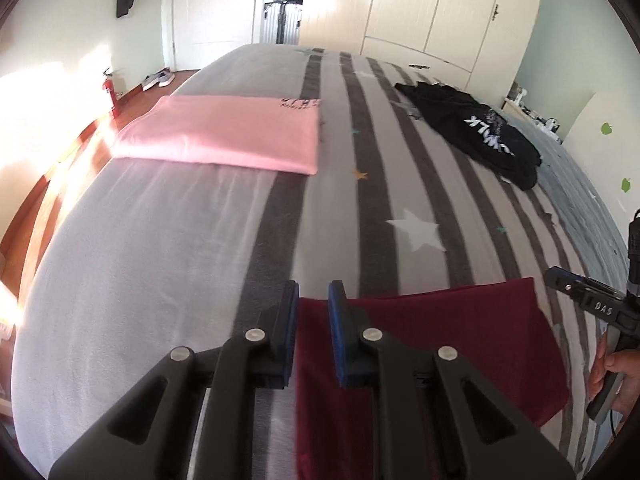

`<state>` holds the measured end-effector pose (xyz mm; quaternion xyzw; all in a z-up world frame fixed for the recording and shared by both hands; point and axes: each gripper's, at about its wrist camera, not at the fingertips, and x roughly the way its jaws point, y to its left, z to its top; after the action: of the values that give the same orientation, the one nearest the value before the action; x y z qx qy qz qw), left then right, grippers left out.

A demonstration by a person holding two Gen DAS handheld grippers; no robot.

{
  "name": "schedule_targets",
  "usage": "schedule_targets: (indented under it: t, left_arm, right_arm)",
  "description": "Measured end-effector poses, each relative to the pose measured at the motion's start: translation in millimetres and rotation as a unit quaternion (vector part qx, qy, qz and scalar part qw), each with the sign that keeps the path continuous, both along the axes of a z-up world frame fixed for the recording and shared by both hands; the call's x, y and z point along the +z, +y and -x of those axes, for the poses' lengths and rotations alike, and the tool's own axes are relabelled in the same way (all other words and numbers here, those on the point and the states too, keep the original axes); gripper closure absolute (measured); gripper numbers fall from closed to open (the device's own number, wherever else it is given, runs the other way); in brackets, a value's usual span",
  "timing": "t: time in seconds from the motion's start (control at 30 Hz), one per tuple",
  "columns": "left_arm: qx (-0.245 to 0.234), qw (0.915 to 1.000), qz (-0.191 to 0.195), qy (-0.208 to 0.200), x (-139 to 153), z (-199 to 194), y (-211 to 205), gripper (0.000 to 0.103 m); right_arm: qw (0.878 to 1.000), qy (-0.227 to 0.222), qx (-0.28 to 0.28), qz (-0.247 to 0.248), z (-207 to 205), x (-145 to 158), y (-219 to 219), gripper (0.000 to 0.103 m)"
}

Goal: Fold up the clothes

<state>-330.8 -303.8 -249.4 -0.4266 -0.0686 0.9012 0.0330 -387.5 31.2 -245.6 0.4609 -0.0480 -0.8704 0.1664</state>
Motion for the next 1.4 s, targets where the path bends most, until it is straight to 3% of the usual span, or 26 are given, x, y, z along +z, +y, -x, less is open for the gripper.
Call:
schedule_targets:
  t: [0.1,0.27,0.4,0.6,0.73,0.83,1.0,1.1,1.13,1.2,1.3,1.4]
  left_arm:
    - [-0.030,0.9995,0.003,0.004,-5.4,-0.4,33.6,0.090]
    - [-0.028,0.9995,-0.002,-0.016,-37.3,4.0,55.6,0.090]
    - [-0.013,0.9993,0.016,-0.031,-66.8,7.7,52.2,0.093]
    - [0.023,0.9994,0.005,-0.025,-59.9,11.4,25.8,0.101]
    - [0.010,0.9996,0.010,-0.025,-59.5,15.1,24.5,0.101]
    - [0.025,0.9995,0.002,-0.019,-55.2,17.7,15.3,0.101]
    - [0.054,0.9979,0.013,-0.033,-65.6,22.4,-2.8,0.101]
    - [0.032,0.9986,0.032,-0.029,-70.9,23.1,-0.8,0.101]
    - [0.032,0.9986,0.029,-0.029,-70.2,24.7,-2.3,0.101]
    - [0.045,0.9981,0.029,-0.030,-68.2,27.5,-7.5,0.101]
    - [0.080,0.9962,0.019,-0.027,-61.4,28.5,-22.3,0.101]
    - [0.085,0.9961,0.021,-0.012,-46.1,21.3,-26.4,0.101]
  right_arm:
    - [0.999,0.018,0.038,0.011,-16.8,5.1,-36.7,0.074]
    - [0.996,0.040,0.069,0.025,-32.9,-4.6,-87.7,0.074]
    - [0.998,0.034,0.060,-0.009,-26.2,-32.0,-106.2,0.074]
    - [0.997,0.047,0.057,-0.026,-40.4,-39.8,-87.2,0.080]
    - [0.998,0.045,0.026,-0.026,-42.9,-41.8,-54.9,0.082]
    - [0.999,0.042,0.013,-0.023,-39.3,-45.3,-35.0,0.100]
    - [0.998,0.046,0.018,-0.027,-40.6,-41.0,-27.1,0.102]
    - [0.999,0.038,-0.003,-0.014,-38.3,-45.7,-10.0,0.102]
    - [0.999,0.034,-0.018,-0.014,-37.0,-47.3,-2.9,0.096]
    - [0.998,0.027,-0.054,-0.019,-33.0,-49.9,12.9,0.062]
    - [0.995,0.018,-0.097,-0.016,-26.3,-50.4,36.1,0.065]
    - [0.995,0.035,-0.087,-0.034,-27.7,-37.6,37.7,0.065]
